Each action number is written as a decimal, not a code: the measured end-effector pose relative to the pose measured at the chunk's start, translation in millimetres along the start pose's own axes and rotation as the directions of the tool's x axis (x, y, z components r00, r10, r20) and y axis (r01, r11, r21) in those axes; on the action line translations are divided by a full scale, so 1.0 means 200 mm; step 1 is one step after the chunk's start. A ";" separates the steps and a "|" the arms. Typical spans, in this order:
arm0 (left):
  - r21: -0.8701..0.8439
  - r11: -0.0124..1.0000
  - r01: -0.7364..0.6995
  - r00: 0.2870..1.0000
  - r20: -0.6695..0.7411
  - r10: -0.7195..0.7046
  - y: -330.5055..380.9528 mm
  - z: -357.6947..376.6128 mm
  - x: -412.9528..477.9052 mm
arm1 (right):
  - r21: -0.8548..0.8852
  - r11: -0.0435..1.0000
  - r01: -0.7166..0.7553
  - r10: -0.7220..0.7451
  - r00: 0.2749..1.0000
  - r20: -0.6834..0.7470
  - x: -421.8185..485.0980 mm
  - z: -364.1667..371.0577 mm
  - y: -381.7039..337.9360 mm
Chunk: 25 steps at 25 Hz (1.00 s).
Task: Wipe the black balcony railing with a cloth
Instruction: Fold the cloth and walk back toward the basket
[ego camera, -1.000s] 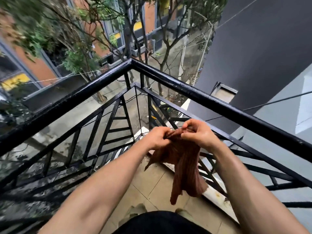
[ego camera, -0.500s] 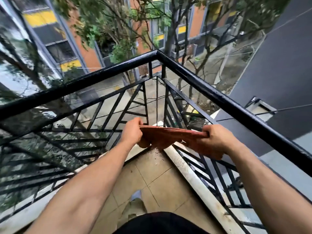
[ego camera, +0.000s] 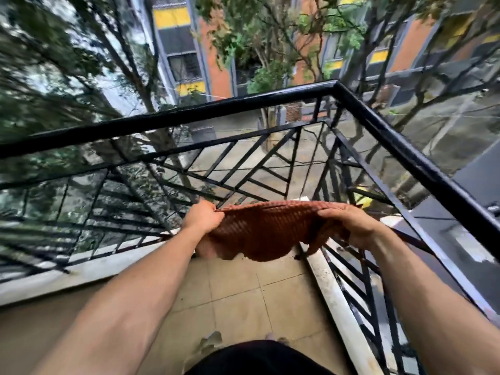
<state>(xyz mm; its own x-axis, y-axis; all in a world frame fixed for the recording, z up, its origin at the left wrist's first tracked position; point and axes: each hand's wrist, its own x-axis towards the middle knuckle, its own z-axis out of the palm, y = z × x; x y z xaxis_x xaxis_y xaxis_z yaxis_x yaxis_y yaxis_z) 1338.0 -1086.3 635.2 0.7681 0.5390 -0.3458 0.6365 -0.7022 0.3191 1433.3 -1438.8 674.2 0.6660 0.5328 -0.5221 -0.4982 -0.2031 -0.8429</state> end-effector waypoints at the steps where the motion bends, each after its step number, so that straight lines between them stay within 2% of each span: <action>1: 0.042 0.999 0.020 0.998 0.053 -0.023 -0.06 0.00 0.00 | 0.001 1.000 -0.008 0.008 1.000 0.016 0.05 0.06 0.02; 3: 0.069 0.997 0.038 0.982 0.182 -0.050 -0.24 -0.03 0.00 | -0.105 0.994 -0.039 0.040 0.999 0.006 0.18 0.25 0.05; 5: -0.026 0.996 0.084 0.945 0.320 -0.072 -0.43 -0.03 -0.03 | -0.185 0.983 0.020 -0.030 0.998 -0.051 0.29 0.50 0.08; 7: -0.170 0.973 0.158 0.924 0.374 -0.084 -0.65 -0.02 -0.08 | -0.321 0.944 0.075 -0.140 0.973 -0.186 0.38 0.76 0.12; 10: -0.454 0.805 0.381 0.915 0.308 -0.260 -0.96 -0.01 -0.20 | -0.473 0.874 0.113 -0.260 0.930 -0.259 0.46 1.09 0.17; 12: -0.600 0.641 0.479 0.871 0.235 -0.431 -1.21 0.02 -0.26 | -0.468 0.879 0.093 -0.258 0.917 -0.303 0.54 1.31 0.21; 14: -0.677 0.494 0.545 0.800 0.243 -0.549 -1.44 0.07 -0.32 | -0.537 0.841 0.068 -0.253 0.926 -0.279 0.62 1.56 0.26; 16: -0.748 0.316 0.584 0.739 0.330 -0.587 -1.56 0.04 -0.41 | -0.622 0.780 0.074 -0.231 0.957 -0.176 0.63 1.89 0.31; 17: -0.791 0.184 0.583 0.721 0.400 -0.565 -1.59 0.02 -0.44 | -0.670 0.736 0.100 -0.209 0.974 -0.084 0.60 2.08 0.35; 19: -0.821 -0.128 0.556 0.718 0.553 -0.423 -1.64 -0.06 -0.52 | -0.738 0.633 0.233 -0.183 0.972 0.149 0.53 2.41 0.47; 20: -0.790 -0.243 0.562 0.707 0.612 -0.354 -1.67 -0.08 -0.54 | -0.746 0.591 0.308 -0.170 0.951 0.259 0.45 2.55 0.51; 21: -0.748 -0.317 0.583 0.673 0.663 -0.327 -1.74 -0.09 -0.56 | -0.760 0.537 0.365 -0.129 0.926 0.354 0.39 2.69 0.57; 23: -0.709 -0.399 0.581 0.610 0.704 -0.364 -1.89 -0.11 -0.61 | -0.751 0.469 0.464 -0.018 0.856 0.517 0.29 2.86 0.67; 25: -0.761 -0.410 0.502 0.625 0.648 -0.436 -2.06 -0.09 -0.66 | -0.695 0.427 0.579 0.063 0.747 0.661 0.22 2.98 0.75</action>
<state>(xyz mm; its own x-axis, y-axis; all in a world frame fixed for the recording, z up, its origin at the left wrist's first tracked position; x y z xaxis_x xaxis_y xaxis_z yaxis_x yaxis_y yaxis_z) 976.0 -860.1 565.7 0.1572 0.3417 -0.9266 0.1784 0.9130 0.3670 1057.5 -956.8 602.6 0.0991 0.9287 -0.3572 0.5589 -0.3490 -0.7523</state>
